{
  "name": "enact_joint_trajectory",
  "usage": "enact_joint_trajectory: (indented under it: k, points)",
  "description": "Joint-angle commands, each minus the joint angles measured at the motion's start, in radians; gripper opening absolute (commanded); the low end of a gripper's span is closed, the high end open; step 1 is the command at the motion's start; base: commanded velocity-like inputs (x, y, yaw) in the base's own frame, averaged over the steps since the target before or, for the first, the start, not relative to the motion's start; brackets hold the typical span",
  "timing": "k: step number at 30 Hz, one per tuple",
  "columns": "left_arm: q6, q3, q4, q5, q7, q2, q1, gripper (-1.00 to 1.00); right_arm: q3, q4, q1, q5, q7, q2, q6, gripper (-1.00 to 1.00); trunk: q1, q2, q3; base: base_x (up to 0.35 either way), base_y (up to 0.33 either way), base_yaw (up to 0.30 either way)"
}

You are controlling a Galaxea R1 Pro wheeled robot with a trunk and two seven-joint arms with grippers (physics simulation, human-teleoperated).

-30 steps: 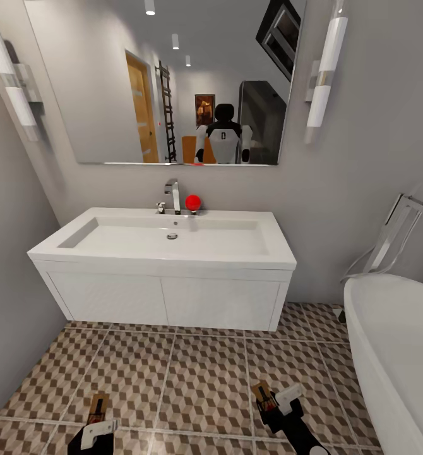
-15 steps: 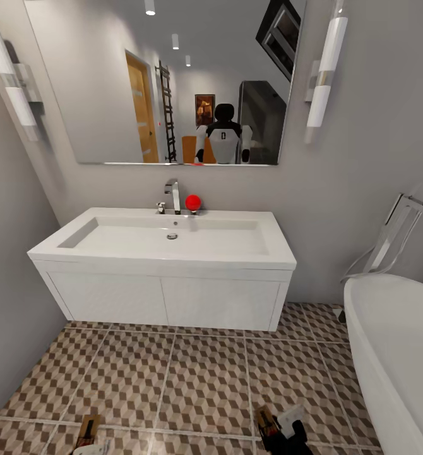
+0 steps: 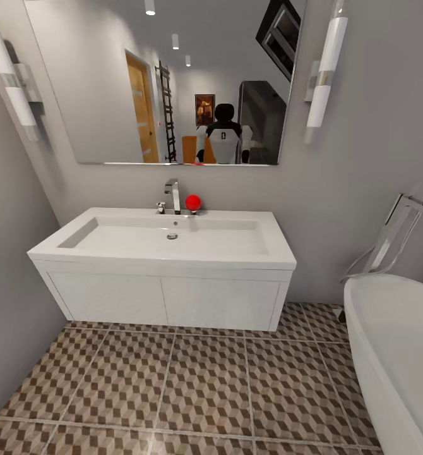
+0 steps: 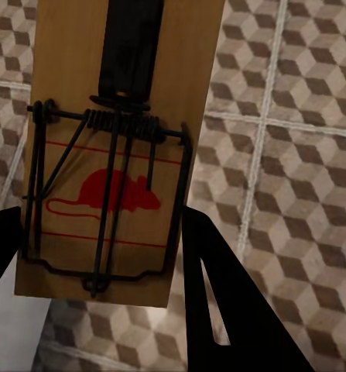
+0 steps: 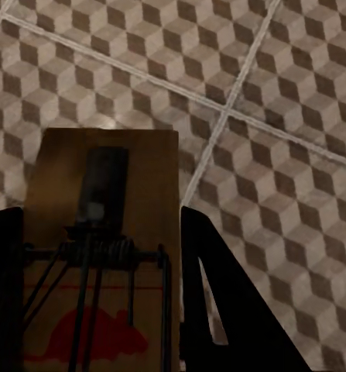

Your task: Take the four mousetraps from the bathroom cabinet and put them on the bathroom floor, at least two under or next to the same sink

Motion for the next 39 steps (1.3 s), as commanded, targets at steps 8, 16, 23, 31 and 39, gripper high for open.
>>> enact_joint_trajectory:
  k: [8,16,23,31,39]
  points:
    - [-0.002,-0.008,0.001,-0.002,0.008,-0.001,0.001,-1.0,-0.007,0.0,0.073,-0.007,0.007,-0.001,-0.002,-1.0,0.0,0.0,-0.001,0.0,0.0,0.0]
    - [-0.002,-0.009,0.001,-0.002,0.008,-0.002,0.001,-1.0,-0.007,-0.001,0.075,-0.007,0.007,-0.001,-0.002,-1.0,0.0,0.0,-0.001,0.0,0.0,0.0]
    - [-0.002,-0.009,0.001,-0.002,0.008,-0.002,0.001,-1.0,-0.008,-0.001,0.075,-0.007,0.007,-0.001,-0.002,-1.0,0.0,0.0,-0.001,0.0,0.0,0.0]
    - [-0.002,-0.008,0.001,-0.002,0.008,-0.002,0.001,-1.0,-0.008,-0.001,0.075,-0.007,0.007,-0.001,-0.002,-1.0,0.0,0.0,-0.001,0.0,0.0,0.0]
    - [-0.002,-0.008,0.001,-0.002,0.008,-0.001,0.001,-1.0,-0.008,-0.001,0.075,-0.007,0.007,-0.001,-0.002,-1.0,0.0,0.0,-0.001,0.0,0.0,0.0]
